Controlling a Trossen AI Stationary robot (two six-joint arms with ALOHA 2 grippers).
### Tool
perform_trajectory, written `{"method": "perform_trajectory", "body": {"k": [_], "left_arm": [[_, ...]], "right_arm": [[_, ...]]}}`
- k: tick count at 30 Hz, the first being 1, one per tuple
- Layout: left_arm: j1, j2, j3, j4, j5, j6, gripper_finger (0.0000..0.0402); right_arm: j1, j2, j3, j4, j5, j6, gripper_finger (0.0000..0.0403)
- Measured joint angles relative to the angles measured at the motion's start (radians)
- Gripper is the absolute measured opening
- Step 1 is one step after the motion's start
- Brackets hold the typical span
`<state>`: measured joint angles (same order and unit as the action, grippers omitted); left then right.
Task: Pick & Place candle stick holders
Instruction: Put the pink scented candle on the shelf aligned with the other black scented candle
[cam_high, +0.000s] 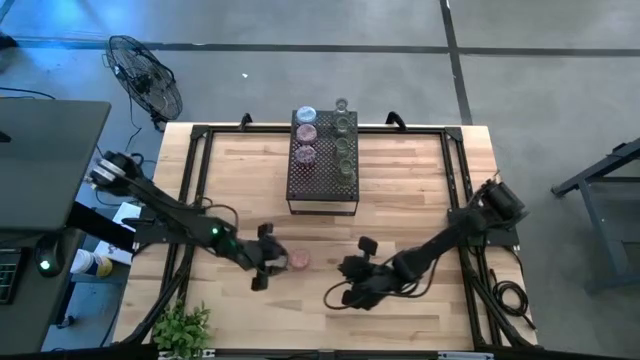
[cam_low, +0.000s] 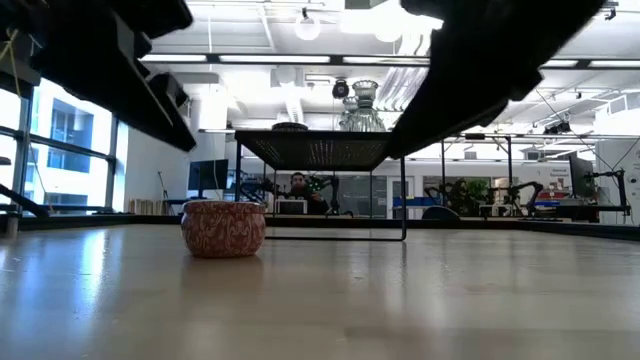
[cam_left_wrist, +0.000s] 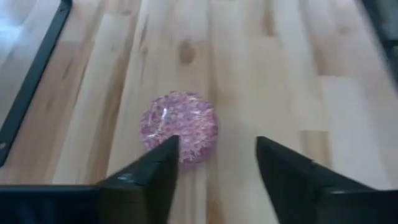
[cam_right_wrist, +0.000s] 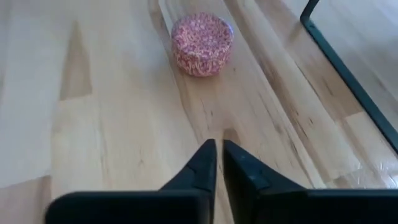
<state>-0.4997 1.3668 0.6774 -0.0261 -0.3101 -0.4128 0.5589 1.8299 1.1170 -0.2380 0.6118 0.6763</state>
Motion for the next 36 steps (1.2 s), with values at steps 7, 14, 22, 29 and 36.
{"method": "perform_trajectory", "body": {"k": [7, 14, 22, 29, 36], "left_arm": [[0.003, 0.120, 0.121, -0.134, -0.091, -0.037, 0.0343], [0.005, 0.226, 0.169, -0.130, -0.126, 0.004, 0.0385], [0.093, 0.300, 0.175, -0.088, -0.053, -0.063, 0.0380], [0.114, 0.368, 0.175, -0.011, -0.013, -0.055, 0.0370], [0.113, 0.364, 0.174, -0.017, -0.009, -0.056, 0.0302]], "right_arm": [[0.020, -0.039, -0.103, 0.191, 0.027, -0.027, 0.0010], [0.026, -0.039, -0.128, 0.236, 0.027, -0.032, 0.0001], [0.026, -0.039, -0.128, 0.266, 0.023, -0.065, 0.0001], [0.030, -0.039, -0.128, 0.273, 0.028, -0.078, 0.0004], [0.031, -0.039, -0.132, 0.274, 0.034, -0.078, 0.0003]]}}
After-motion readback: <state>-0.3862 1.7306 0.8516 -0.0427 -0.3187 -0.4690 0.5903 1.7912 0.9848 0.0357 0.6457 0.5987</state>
